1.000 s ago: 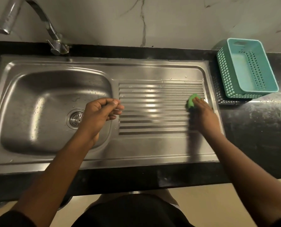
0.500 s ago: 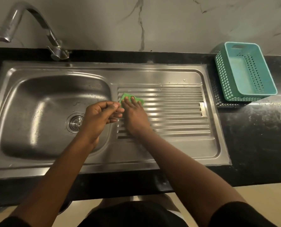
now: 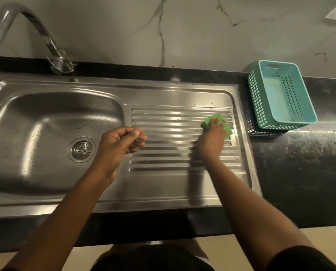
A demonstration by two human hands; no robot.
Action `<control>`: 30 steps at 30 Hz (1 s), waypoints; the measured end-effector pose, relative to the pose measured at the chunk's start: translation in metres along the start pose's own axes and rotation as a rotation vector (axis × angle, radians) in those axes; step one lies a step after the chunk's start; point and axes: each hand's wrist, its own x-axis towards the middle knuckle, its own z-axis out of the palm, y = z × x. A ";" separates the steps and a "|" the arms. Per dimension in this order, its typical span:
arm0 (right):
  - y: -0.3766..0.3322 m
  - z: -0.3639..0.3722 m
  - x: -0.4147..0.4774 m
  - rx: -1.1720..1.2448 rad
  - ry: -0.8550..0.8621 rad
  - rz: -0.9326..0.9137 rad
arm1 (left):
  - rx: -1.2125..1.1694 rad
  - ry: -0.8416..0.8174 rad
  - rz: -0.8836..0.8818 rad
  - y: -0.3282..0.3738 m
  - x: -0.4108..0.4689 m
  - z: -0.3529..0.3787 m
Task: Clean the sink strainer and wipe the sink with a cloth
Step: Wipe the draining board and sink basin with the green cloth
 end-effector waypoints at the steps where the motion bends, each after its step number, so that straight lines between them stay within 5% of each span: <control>1: -0.023 0.011 -0.013 0.033 -0.021 -0.023 | 0.000 0.001 0.000 0.000 0.000 -0.001; 7: -0.131 0.046 -0.074 0.065 -0.284 -0.481 | 0.000 0.048 0.014 0.007 0.001 -0.005; 11: -0.083 0.024 -0.045 -0.023 -0.319 -0.701 | 0.001 0.042 0.036 0.010 0.001 -0.002; 19: 0.083 -0.049 0.014 -0.155 -0.077 -0.323 | -0.017 0.018 0.021 0.001 0.001 0.006; 23: 0.013 -0.015 -0.010 -0.025 0.033 -0.126 | -0.020 0.014 0.024 -0.001 0.002 0.003; 30: -0.136 0.040 -0.091 0.105 -0.255 -0.716 | -0.038 0.043 0.048 0.009 0.004 0.005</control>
